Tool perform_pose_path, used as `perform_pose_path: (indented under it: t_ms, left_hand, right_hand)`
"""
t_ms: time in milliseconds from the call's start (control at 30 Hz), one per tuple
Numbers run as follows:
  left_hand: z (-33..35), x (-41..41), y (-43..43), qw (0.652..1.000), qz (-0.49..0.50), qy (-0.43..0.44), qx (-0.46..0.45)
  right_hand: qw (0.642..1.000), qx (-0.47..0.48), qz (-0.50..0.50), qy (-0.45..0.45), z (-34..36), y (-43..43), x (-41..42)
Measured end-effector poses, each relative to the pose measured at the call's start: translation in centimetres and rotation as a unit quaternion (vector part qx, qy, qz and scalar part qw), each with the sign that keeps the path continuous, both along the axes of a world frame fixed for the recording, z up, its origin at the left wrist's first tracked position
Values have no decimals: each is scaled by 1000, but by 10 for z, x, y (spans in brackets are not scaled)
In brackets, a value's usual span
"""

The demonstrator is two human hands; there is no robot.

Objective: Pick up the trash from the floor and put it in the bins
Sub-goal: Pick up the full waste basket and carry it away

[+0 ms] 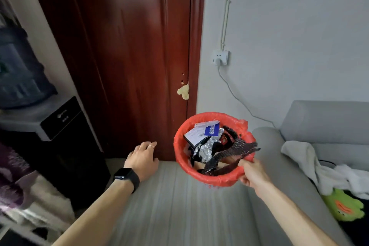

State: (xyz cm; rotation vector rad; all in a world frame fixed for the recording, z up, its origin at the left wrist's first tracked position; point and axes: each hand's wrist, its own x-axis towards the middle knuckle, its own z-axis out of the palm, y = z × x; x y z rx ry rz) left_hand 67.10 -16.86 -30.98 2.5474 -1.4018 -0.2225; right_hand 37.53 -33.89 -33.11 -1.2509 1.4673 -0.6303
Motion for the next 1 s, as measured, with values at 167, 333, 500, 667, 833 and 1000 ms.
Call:
perform_pose_path:
  t_ms: [167, 333, 500, 667, 833, 1000]
  left_hand:
    - [-30, 29, -112, 1000, -9, 14, 25]
    - [-75, 51, -238, 996, -43, 36, 64]
    - [-104, 58, -347, 988, -94, 47, 116]
    - [-132, 48, -432, 979, -150, 25, 135]
    - [-182, 31, -502, 977, -131, -16, 167]
    - [-240, 16, -603, 965, -167, -112, 171]
  right_hand:
    - [999, 41, -19, 8, -28, -106, 18]
    - [994, 67, -60, 56, -77, -198, 37]
    - [984, 118, -93, 100, -122, -269, 49]
    - [968, 201, -119, 97, -180, -320, 53]
    - [952, 264, -101, 120, -260, -381, 58]
    - [930, 319, -79, 164, -344, -448, 56]
